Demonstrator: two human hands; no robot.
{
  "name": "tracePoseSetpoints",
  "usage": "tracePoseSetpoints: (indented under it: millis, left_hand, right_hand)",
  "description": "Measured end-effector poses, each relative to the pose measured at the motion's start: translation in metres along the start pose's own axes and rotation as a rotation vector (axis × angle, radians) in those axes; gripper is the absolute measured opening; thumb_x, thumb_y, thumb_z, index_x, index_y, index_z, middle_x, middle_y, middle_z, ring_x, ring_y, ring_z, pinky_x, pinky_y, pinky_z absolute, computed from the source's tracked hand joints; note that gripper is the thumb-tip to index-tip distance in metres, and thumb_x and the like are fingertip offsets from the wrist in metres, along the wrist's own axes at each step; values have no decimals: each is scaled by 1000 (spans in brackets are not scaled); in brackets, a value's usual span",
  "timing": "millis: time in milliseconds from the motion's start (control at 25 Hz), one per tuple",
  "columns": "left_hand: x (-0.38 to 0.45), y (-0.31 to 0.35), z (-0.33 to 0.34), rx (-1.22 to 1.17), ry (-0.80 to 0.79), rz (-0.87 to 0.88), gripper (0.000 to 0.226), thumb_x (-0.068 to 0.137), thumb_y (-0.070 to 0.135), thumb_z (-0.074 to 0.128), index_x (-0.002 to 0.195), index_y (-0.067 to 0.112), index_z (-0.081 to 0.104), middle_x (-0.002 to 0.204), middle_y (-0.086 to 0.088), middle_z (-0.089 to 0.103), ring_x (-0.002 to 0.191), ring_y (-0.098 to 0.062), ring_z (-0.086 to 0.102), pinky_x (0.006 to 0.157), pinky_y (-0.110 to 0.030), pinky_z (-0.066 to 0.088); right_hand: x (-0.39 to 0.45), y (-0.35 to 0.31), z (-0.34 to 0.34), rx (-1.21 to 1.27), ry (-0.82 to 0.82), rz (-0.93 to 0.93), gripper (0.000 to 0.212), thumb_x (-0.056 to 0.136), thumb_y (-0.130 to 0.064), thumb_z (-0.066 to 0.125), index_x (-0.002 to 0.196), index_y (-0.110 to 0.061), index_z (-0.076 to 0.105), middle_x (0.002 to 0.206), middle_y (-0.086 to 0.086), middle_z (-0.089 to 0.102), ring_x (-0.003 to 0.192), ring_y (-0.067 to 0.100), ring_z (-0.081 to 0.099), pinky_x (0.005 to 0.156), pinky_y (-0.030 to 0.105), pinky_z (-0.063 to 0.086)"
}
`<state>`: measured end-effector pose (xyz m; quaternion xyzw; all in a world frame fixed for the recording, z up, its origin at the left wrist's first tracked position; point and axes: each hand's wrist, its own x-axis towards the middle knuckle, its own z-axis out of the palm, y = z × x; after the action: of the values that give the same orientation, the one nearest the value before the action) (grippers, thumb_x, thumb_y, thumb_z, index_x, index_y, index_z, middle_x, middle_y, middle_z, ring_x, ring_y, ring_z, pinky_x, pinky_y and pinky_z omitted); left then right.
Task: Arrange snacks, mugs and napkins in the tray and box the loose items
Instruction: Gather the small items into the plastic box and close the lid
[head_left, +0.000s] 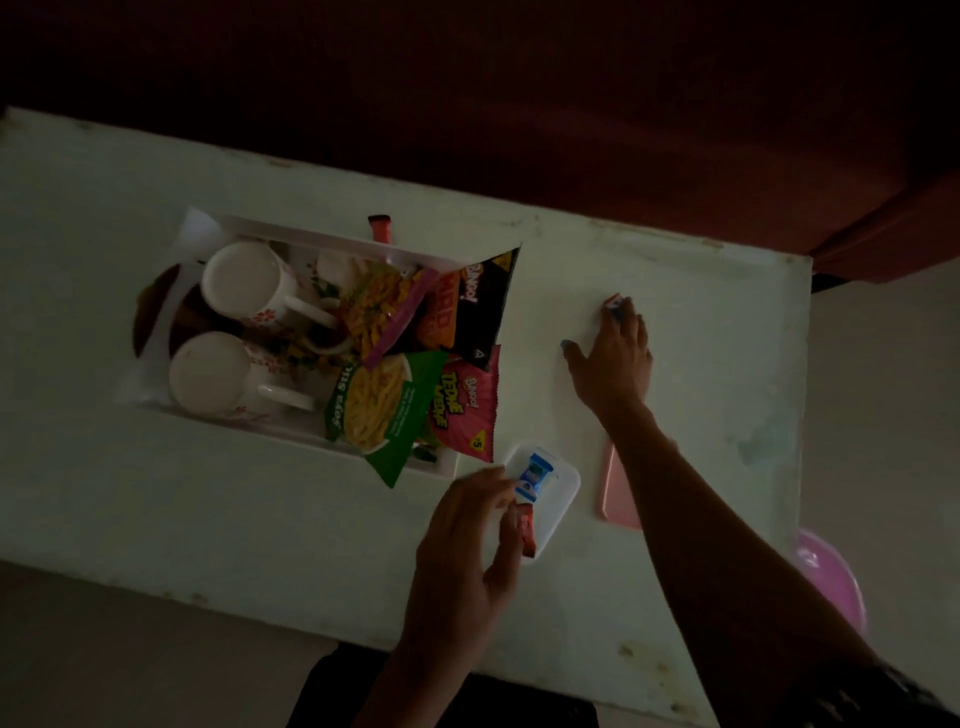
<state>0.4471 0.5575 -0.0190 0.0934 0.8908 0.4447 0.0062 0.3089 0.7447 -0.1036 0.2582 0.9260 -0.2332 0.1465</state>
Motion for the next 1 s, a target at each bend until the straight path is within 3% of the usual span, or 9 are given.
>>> tracePoseSetpoints:
  millis: [120, 280, 360, 440, 600, 680, 840, 1000]
  left_hand:
    - [68, 1, -21, 8, 117, 68, 24, 84, 8, 56, 105, 0, 61, 98, -8, 65, 89, -6, 58, 77, -11, 50]
    - [181, -15, -45, 131, 227, 146, 20, 85, 3, 53, 104, 1, 60, 97, -14, 63, 85, -16, 60, 72, -17, 52]
    - [232, -33, -46, 178, 156, -35, 23, 85, 4, 53, 106, 3, 61, 106, -16, 62, 95, -22, 61, 82, -24, 52]
    - [267, -55, -42, 306, -52, -273, 29, 85, 8, 53, 113, 7, 60, 119, -16, 60, 110, -29, 56, 98, -38, 47]
    - [296, -83, -32, 670, -334, -545, 37, 87, 18, 48, 123, 15, 53, 133, -14, 51, 124, -35, 42, 109, -46, 30]
    - [300, -90, -31, 705, -362, -642, 37, 85, 22, 48, 121, 15, 54, 130, -15, 52, 124, -36, 40, 110, -49, 24]
    - [306, -97, -29, 641, -368, -707, 31, 80, 24, 52, 107, 11, 62, 117, -13, 62, 116, -34, 50, 109, -50, 26]
    - [307, -101, -23, 600, -192, -670, 23, 82, 12, 54, 101, 12, 67, 112, -11, 66, 110, -31, 55, 107, -47, 29]
  right_hand:
    - [-29, -10, 8, 7, -34, -14, 79, 86, -23, 59, 148, -6, 13, 158, 8, 12, 145, 29, 14, 115, 42, 26]
    - [-54, -22, 11, 3, -126, -50, 74, 84, -11, 54, 145, 3, 17, 154, 16, 20, 140, 32, 21, 114, 36, 24]
    - [-56, -25, 13, -112, -202, -70, 72, 90, -21, 52, 145, 7, 14, 154, 21, 16, 141, 35, 18, 116, 38, 19]
    - [-55, -28, 18, -324, -251, -109, 77, 95, -31, 46, 143, 14, 5, 153, 29, 9, 142, 42, 12, 118, 42, 15]
    - [-49, -33, 33, -435, -254, -80, 63, 100, -10, 36, 139, 20, -2, 151, 36, 4, 141, 49, 8, 116, 47, 16]
    - [-47, -35, 37, -439, -262, -66, 63, 99, -7, 37, 139, 20, -2, 151, 35, 5, 141, 49, 8, 116, 47, 19]
    - [-49, -36, 39, -407, -267, -47, 65, 98, -9, 42, 141, 17, 1, 153, 30, 4, 141, 48, 8, 113, 46, 28]
    - [-51, -41, 34, -361, -261, -17, 62, 94, -10, 53, 140, 13, 19, 151, 24, 9, 140, 49, 11, 104, 45, 42]
